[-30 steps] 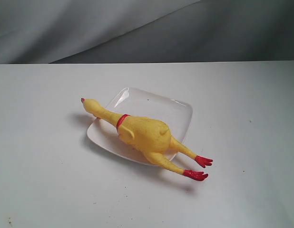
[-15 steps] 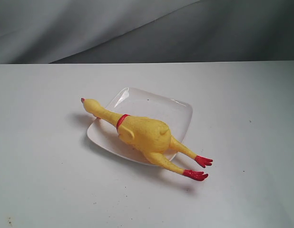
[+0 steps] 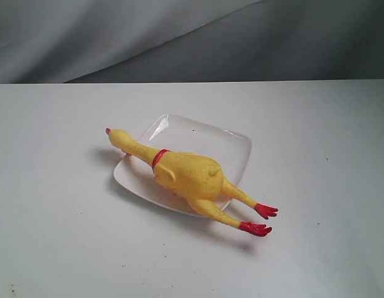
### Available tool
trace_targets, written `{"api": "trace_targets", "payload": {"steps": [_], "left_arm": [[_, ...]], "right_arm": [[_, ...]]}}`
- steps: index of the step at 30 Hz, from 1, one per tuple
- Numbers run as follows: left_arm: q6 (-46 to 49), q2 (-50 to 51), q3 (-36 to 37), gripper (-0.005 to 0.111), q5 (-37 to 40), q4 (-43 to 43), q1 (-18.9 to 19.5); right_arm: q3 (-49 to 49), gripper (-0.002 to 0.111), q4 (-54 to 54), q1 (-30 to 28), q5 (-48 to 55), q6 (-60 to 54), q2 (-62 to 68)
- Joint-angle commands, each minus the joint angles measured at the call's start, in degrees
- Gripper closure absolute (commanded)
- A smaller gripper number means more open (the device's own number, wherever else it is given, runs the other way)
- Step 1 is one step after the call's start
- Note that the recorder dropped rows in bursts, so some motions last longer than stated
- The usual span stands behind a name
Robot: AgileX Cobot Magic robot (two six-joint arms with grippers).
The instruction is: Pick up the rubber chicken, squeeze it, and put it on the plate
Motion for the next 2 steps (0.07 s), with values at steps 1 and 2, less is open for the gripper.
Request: {"api": "trace_targets", "payload": {"steps": [1, 2], "left_arm": [[0.00, -0.15, 0.24, 0.107, -0.28, -0.70, 0.10], [0.00, -0.15, 0.24, 0.107, -0.28, -0.70, 0.10]], "right_arm": [[0.20, 0.108, -0.10, -0.35, -0.08, 0.00, -0.21], [0.20, 0.108, -0.10, -0.35, -0.08, 0.00, -0.21]]}}
